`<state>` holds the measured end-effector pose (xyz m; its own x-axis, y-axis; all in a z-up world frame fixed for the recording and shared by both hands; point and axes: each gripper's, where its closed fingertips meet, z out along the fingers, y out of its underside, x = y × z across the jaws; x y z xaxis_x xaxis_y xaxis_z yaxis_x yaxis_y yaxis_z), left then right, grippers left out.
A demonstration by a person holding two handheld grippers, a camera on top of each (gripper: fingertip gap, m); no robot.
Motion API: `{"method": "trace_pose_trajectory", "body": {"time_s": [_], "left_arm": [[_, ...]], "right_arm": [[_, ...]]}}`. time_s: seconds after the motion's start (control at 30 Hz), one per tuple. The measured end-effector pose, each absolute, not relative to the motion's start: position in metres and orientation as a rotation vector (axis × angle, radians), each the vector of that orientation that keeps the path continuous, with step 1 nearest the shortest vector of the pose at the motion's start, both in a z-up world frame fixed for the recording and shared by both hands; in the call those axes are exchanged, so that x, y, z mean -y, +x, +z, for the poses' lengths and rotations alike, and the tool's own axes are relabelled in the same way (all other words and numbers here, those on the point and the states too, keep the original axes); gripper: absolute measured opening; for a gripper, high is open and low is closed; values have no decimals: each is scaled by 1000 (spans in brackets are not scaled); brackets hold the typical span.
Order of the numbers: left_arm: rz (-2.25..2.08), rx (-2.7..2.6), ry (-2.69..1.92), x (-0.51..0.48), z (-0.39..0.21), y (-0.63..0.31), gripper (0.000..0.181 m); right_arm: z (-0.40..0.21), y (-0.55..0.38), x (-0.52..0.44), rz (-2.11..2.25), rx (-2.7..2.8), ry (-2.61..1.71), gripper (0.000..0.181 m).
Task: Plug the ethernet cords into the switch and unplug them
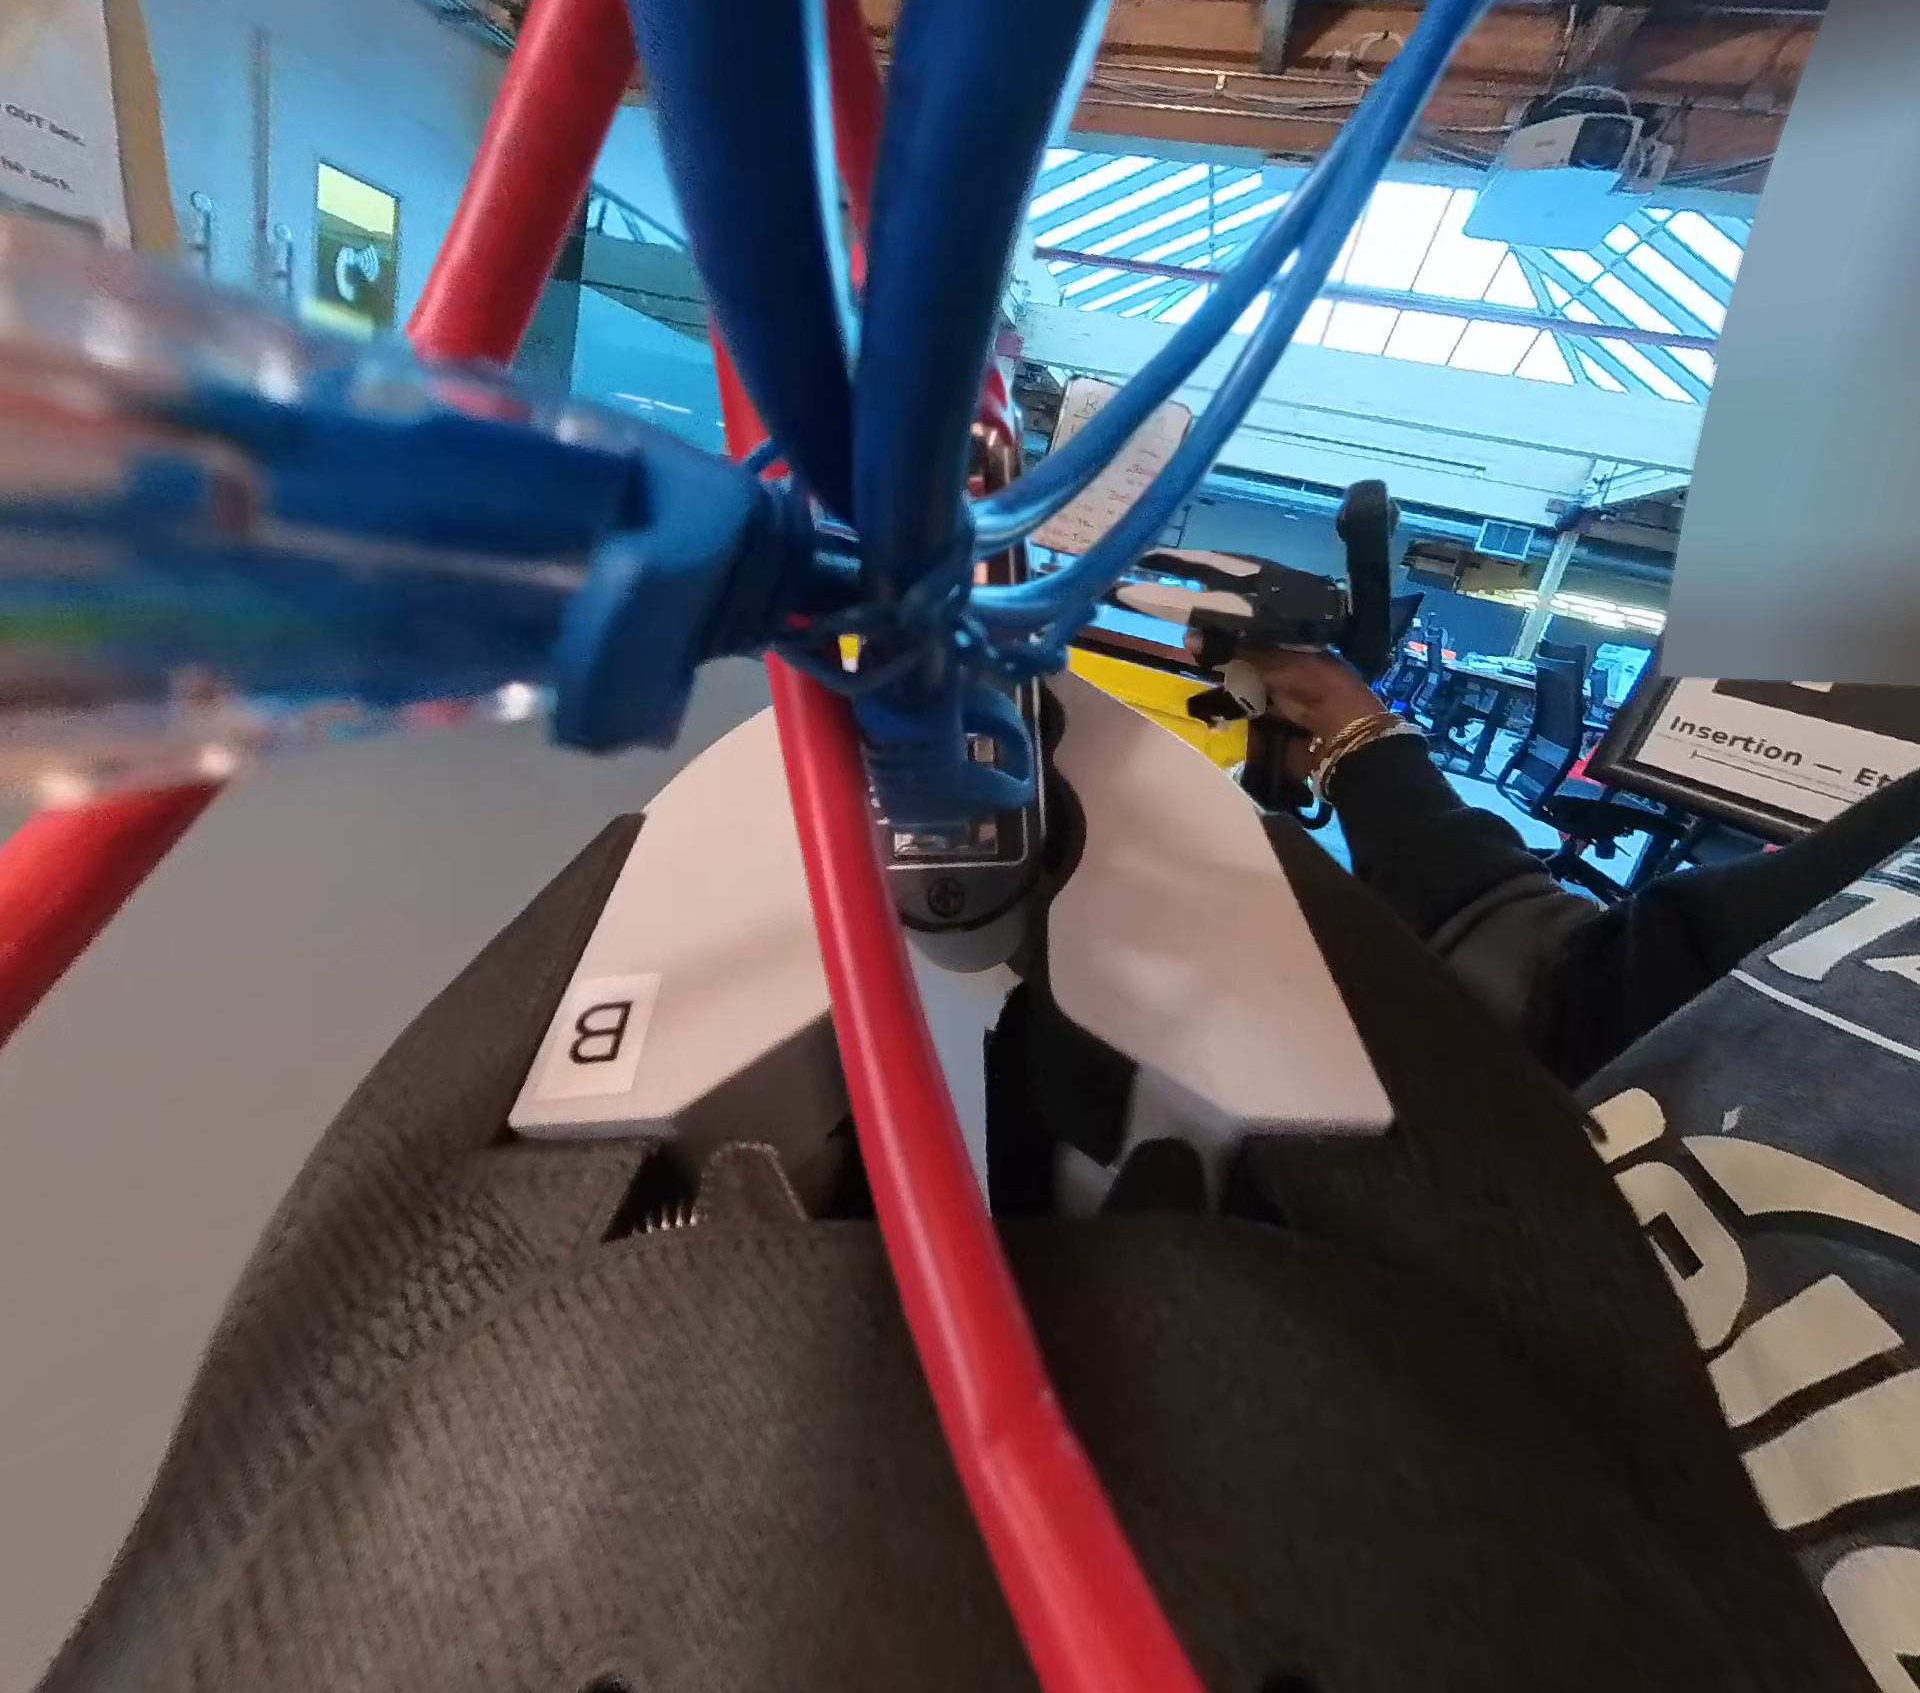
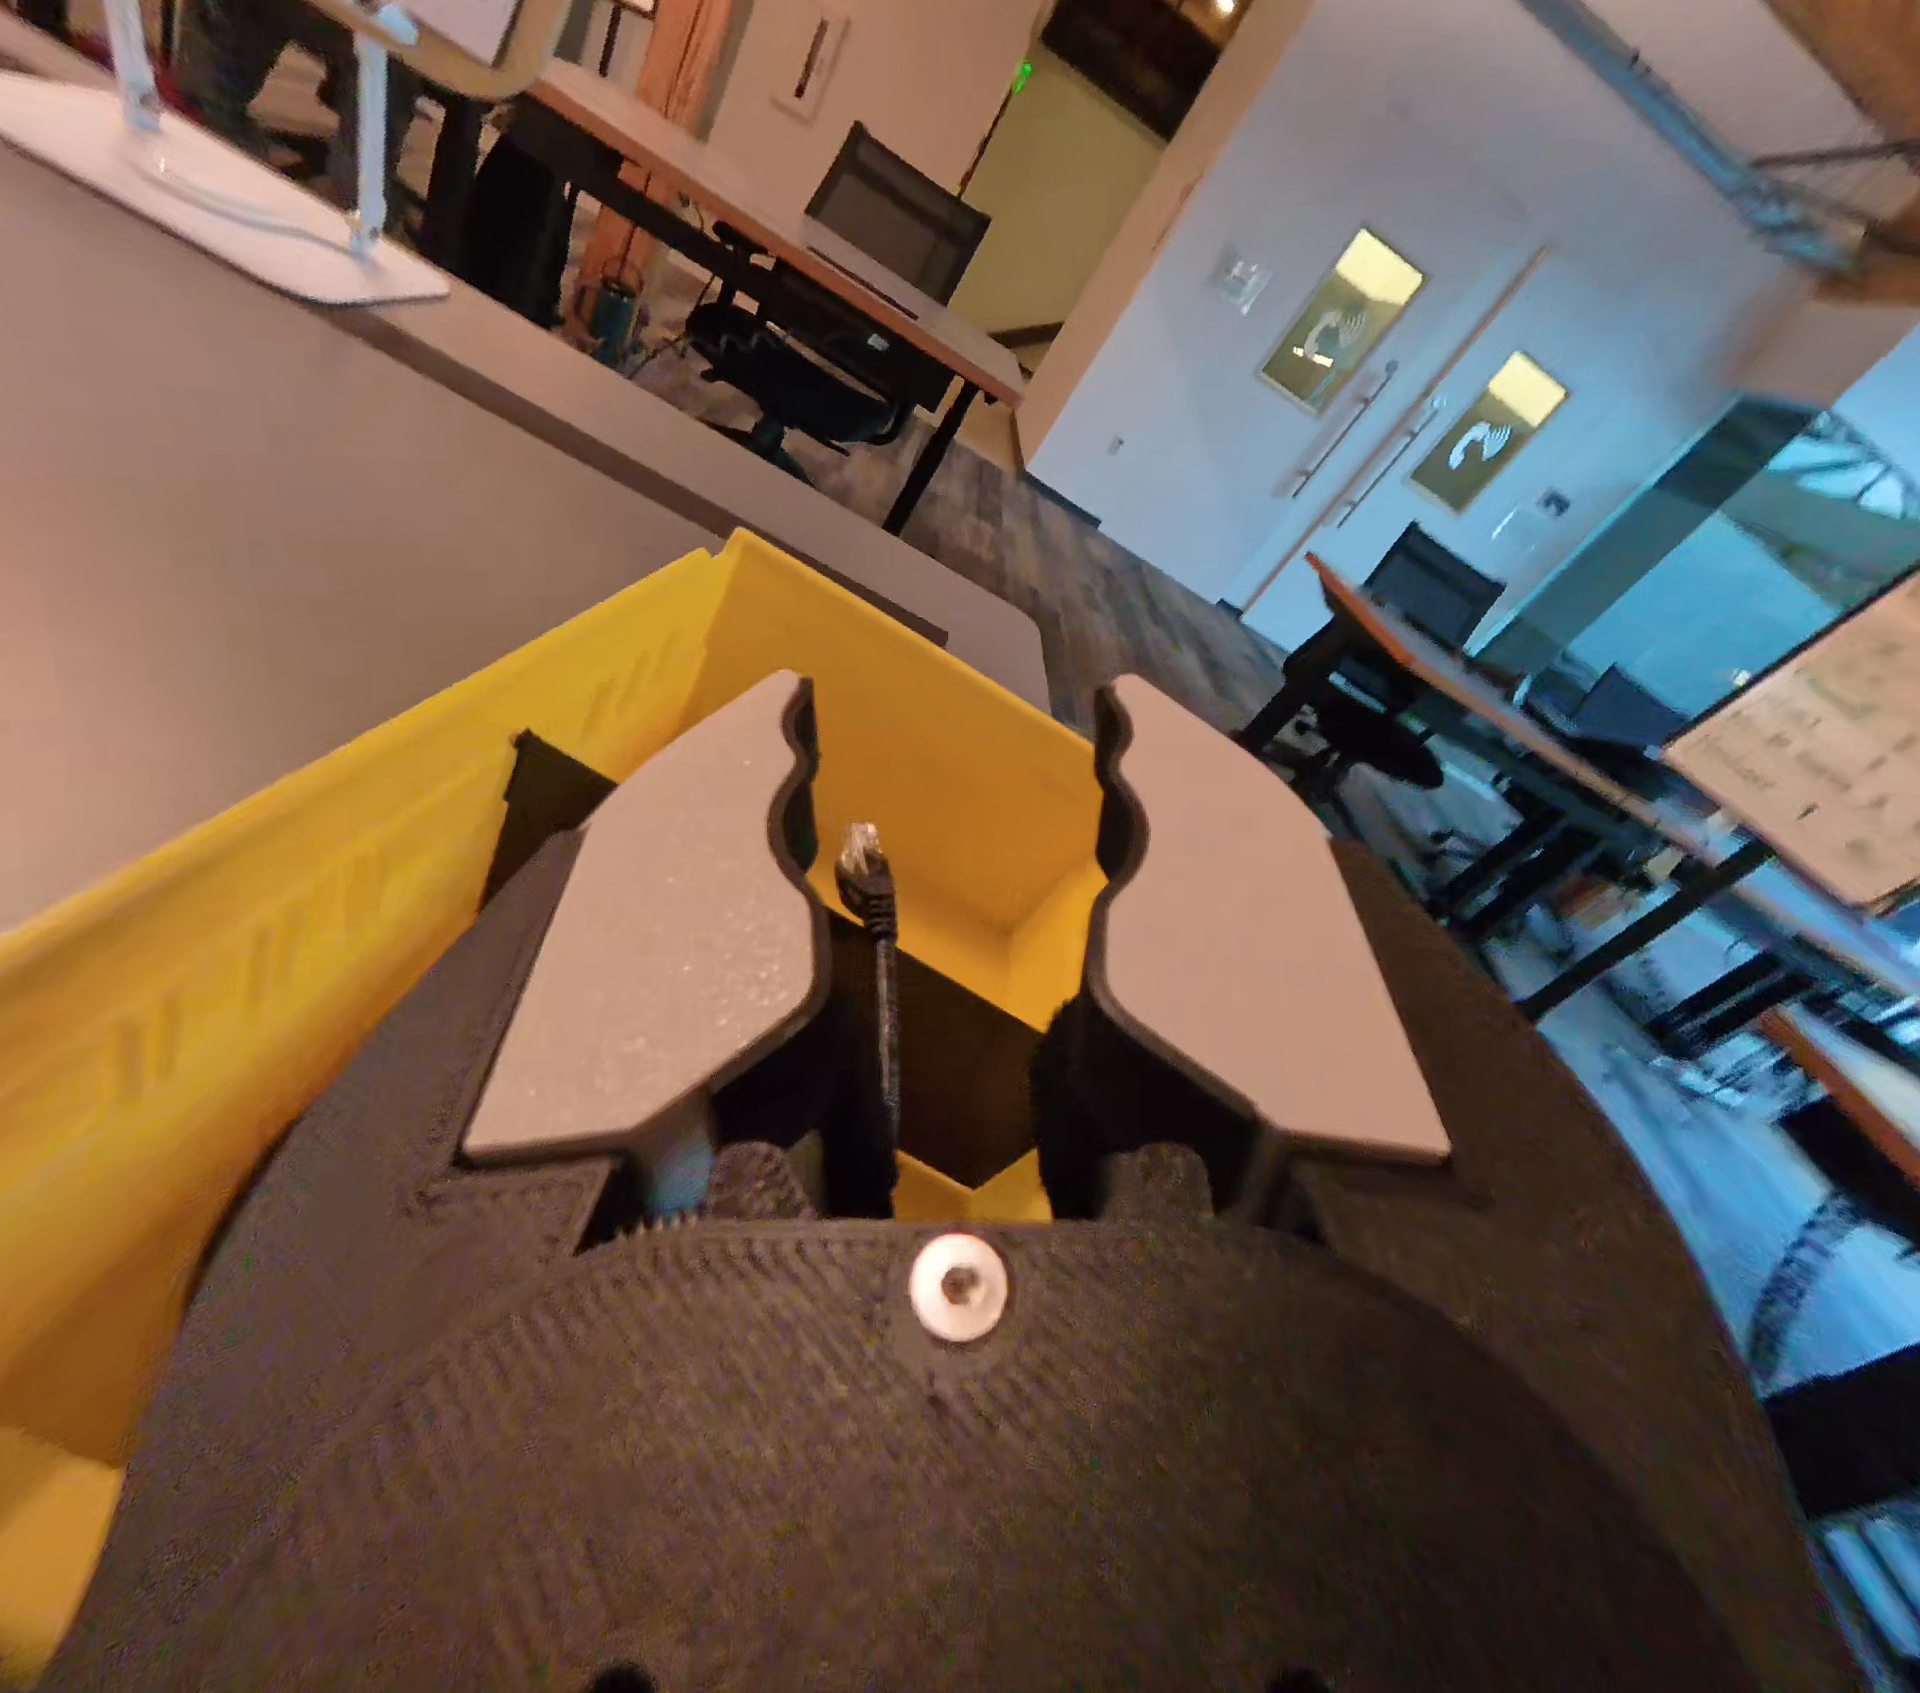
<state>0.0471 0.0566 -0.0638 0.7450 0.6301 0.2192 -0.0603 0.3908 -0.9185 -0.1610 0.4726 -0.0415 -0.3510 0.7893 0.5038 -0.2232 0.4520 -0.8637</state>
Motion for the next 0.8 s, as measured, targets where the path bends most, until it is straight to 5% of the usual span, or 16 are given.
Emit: {"method": "trace_pose_trajectory", "body": {"time_s": [0.1,0.33,0.63,0.8], "left_arm": [[485,613,-1096,-56,-65,46,27],[465,657,-1132,-57,-72,41,27],[351,727,-1184,-63,-86,36,25],[301,741,-1174,-64,-88,36,27]], "right_arm": [[-21,-154,-469,1223,1465,-440,60],[60,-98,-486,1705,852,-304,47],[97,-55,-403,2015,1010,-163,47],[63,-30,-281,2107,1518,40,58]]}}
